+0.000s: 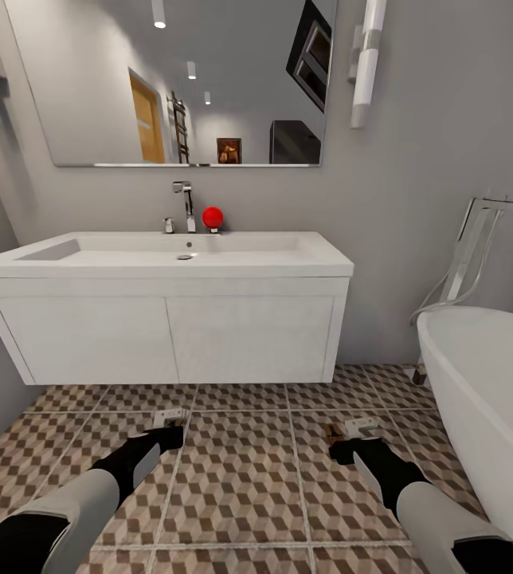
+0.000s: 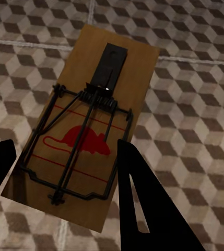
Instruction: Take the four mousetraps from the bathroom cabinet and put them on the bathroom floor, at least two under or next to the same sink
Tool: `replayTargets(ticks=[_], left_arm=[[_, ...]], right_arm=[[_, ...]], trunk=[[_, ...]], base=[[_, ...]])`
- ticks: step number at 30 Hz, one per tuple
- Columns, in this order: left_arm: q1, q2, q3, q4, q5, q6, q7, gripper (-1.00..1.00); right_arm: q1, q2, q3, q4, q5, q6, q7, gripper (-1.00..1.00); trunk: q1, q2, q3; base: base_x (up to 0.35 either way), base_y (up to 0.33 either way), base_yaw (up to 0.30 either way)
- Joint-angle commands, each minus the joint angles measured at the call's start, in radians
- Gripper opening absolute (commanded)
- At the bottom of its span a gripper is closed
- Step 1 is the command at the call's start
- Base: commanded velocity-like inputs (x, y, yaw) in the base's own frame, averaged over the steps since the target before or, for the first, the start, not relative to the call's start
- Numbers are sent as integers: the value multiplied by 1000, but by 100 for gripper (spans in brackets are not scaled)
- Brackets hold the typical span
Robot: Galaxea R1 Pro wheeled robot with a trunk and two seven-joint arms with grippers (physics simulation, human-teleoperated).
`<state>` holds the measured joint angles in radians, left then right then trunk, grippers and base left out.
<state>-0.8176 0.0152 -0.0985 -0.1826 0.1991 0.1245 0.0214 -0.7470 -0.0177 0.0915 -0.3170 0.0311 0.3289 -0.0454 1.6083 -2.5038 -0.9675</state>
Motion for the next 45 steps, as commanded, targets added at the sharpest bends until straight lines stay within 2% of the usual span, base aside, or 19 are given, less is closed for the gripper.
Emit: replayTargets(ticks=[1, 13, 45], left_arm=[[0, 1, -9, -2, 9, 5, 1, -100], [0, -3, -7, -3, 14, 6, 4, -100], [0, -1, -6, -3, 14, 6, 2, -100]], right_arm=[[0, -1, 8, -2, 3, 7, -4, -100], [0, -1, 9, -6, 4, 7, -2, -100], [0, -1, 11, -13, 6, 7, -3, -100]], trunk=[[0, 0, -1], [0, 0, -1], [14, -8, -125]], base=[[0, 0, 0], [0, 0, 0], [0, 0, 0]])
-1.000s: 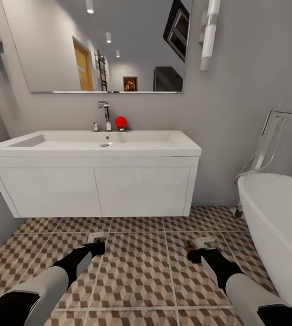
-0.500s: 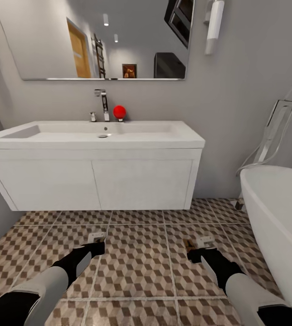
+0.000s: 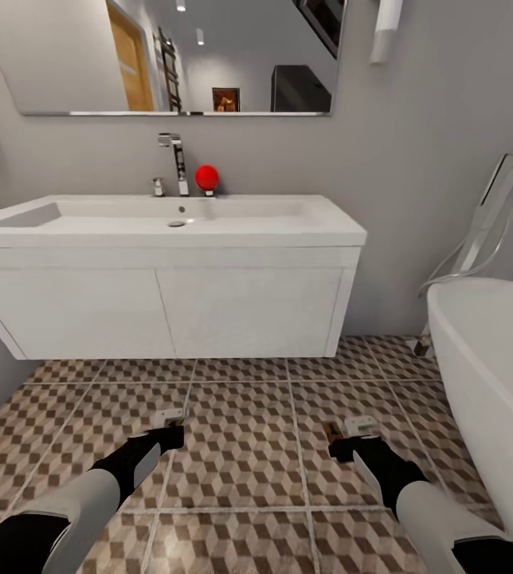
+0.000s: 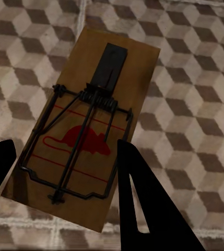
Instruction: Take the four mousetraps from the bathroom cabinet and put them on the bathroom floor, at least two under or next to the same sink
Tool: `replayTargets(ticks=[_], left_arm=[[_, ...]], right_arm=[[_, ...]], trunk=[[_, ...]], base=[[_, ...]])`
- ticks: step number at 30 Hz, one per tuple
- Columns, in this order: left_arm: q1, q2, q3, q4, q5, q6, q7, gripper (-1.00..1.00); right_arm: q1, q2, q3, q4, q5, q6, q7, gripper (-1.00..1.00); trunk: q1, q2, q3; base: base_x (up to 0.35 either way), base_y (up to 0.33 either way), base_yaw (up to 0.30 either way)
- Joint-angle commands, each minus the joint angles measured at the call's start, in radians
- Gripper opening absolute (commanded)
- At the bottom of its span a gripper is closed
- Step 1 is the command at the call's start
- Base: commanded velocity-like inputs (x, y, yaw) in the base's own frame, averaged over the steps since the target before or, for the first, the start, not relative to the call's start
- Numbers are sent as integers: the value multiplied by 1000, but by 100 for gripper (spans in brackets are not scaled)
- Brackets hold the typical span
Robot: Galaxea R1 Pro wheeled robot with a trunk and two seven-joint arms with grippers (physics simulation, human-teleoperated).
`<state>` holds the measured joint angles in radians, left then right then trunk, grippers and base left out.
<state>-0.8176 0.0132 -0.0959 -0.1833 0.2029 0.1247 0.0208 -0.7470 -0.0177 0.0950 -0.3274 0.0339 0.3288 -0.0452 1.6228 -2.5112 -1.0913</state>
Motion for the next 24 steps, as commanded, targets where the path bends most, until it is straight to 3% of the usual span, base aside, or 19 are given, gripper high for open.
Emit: replayTargets(ticks=[1, 10, 12, 13, 19, 24], left_arm=[[0, 1, -8, -2, 10, 6, 2, -100], [0, 2, -8, -1, 10, 6, 2, -100], [0, 18, -8, 2, 7, 2, -1, -100], [0, 24, -9, 10, 4, -4, 11, -100], [0, 48, -10, 16, 0, -15, 16, -100], [0, 51, -11, 17, 2, -82, 71, -100]], right_arm=[[0, -1, 8, -2, 3, 7, -4, -100], [0, -1, 4, -2, 1, -12, -3, -100], [0, 1, 2, 1, -7, -76, -45, -100], [0, 2, 3, 15, -10, -161, -99, -100], [-1, 1, 2, 16, -13, -218, -117, -100], [0, 2, 2, 18, -14, -248, -119, -100]], trunk=[[0, -1, -5], [4, -3, -40], [5, -3, -47], [6, -3, -51], [8, -5, -74], [11, -6, -94]], base=[[0, 0, 0], [0, 0, 0], [0, 0, 0], [0, 0, 0], [0, 0, 0], [0, 0, 0]])
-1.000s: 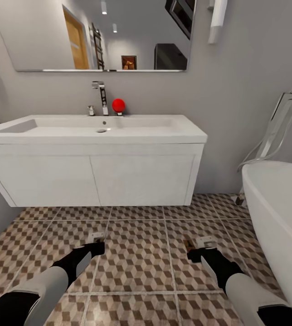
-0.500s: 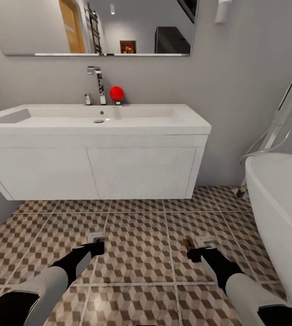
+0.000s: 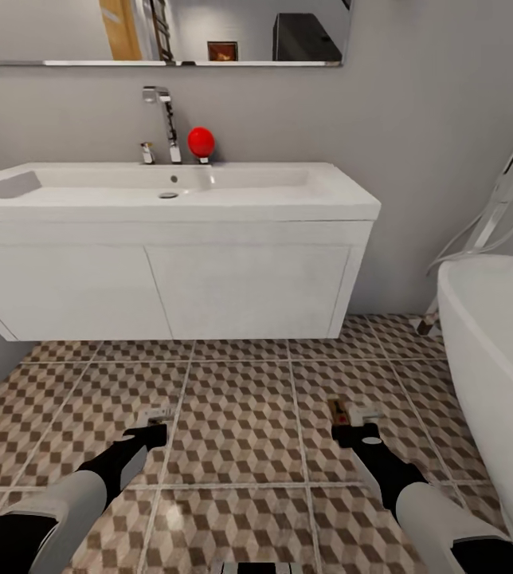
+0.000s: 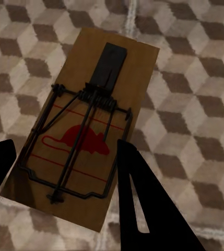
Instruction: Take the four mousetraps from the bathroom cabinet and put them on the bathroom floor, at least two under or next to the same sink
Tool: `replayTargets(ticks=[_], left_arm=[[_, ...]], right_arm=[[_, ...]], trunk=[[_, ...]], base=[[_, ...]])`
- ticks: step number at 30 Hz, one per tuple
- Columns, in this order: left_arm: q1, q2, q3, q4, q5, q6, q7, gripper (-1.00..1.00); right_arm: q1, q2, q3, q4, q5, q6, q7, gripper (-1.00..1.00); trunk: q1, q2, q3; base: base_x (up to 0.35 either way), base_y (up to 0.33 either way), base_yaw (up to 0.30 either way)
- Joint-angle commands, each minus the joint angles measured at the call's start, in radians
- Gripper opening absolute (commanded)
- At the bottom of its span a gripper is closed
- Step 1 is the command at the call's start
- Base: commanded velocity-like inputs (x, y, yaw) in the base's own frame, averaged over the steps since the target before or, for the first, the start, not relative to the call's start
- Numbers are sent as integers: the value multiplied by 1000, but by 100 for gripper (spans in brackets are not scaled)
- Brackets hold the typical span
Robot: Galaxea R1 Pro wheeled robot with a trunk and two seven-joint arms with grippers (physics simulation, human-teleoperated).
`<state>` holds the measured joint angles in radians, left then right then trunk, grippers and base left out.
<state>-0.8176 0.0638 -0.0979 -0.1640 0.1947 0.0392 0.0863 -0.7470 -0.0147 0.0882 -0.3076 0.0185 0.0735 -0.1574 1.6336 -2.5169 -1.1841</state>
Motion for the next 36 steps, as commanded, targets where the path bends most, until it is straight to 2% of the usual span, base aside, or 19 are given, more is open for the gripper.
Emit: replayTargets(ticks=[1, 12, 18, 22, 36], left_arm=[[0, 1, -9, -2, 10, -2, 11, -100], [0, 0, -9, -2, 11, -17, 24, -100], [0, 1, -9, 6, 11, -66, 24, -100], [0, 1, -9, 9, 11, -72, 24, -100], [0, -1, -9, 11, 8, -74, 17, -100]], right_arm=[[0, -1, 8, -1, 1, 4, -7, -100], [0, -1, 9, -1, 0, -1, -7, -100], [0, -2, 10, -1, 5, -2, -7, -100], [0, -2, 12, -1, 12, -3, -6, -100], [0, 2, 10, -2, 4, 1, -21, -100]], trunk=[[0, -1, -5], [5, -3, -47], [8, -5, -70], [10, -5, -86], [10, -5, -86]], base=[[0, 0, 0], [0, 0, 0], [0, 0, 0], [0, 0, 0], [0, 0, 6]])
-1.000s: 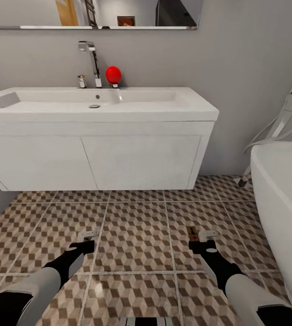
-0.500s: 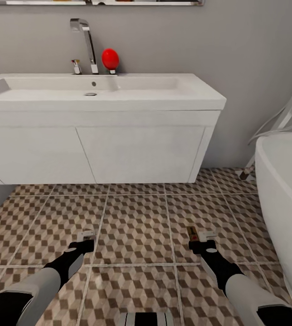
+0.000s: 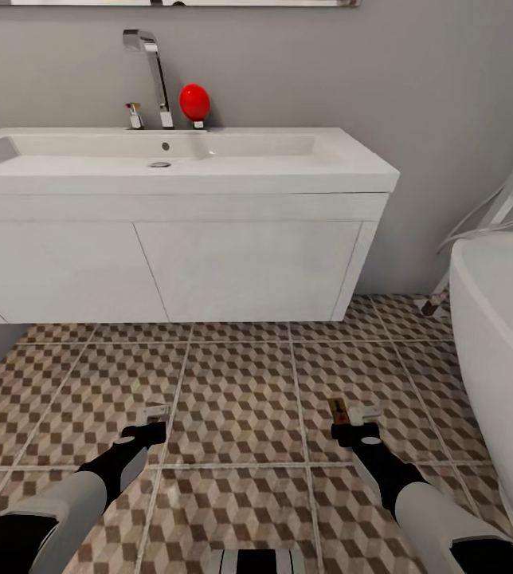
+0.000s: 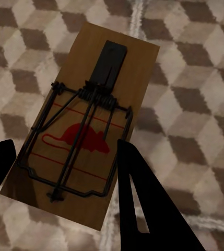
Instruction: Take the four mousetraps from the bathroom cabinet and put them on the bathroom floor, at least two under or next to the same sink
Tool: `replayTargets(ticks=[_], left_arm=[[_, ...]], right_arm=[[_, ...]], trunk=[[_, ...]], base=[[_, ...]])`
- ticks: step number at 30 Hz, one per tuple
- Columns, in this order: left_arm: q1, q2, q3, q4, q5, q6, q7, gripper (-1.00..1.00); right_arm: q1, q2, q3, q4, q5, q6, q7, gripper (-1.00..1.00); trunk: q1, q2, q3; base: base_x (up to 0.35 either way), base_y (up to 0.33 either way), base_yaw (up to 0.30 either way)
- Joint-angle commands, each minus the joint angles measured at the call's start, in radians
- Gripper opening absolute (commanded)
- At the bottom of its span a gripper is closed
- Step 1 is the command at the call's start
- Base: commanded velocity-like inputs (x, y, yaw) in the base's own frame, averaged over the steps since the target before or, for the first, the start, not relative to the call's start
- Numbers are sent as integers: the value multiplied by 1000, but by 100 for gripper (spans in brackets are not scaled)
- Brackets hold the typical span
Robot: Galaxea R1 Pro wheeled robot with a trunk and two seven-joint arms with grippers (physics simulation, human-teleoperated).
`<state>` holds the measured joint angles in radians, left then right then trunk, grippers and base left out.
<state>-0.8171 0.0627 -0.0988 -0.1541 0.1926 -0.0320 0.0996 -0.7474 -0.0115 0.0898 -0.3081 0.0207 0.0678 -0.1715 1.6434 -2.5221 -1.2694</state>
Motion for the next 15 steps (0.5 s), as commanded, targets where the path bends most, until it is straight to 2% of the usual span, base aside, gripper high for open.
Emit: replayTargets(ticks=[1, 7, 15], left_arm=[[-1, 0, -9, 1, 10, -3, 4, -100], [-1, -1, -9, 1, 10, -3, 7, -100], [-1, -2, -9, 1, 10, -3, 8, -100]], right_arm=[[0, 0, 8, -2, 1, 7, -11, -100], [0, 2, 8, -2, 1, 7, -17, -100], [0, 2, 8, -2, 1, 6, -19, -100]], trunk=[[0, 0, -1], [0, 0, -1], [0, 0, -1]], base=[[0, 0, 140], [0, 0, 151], [0, 0, 21]])
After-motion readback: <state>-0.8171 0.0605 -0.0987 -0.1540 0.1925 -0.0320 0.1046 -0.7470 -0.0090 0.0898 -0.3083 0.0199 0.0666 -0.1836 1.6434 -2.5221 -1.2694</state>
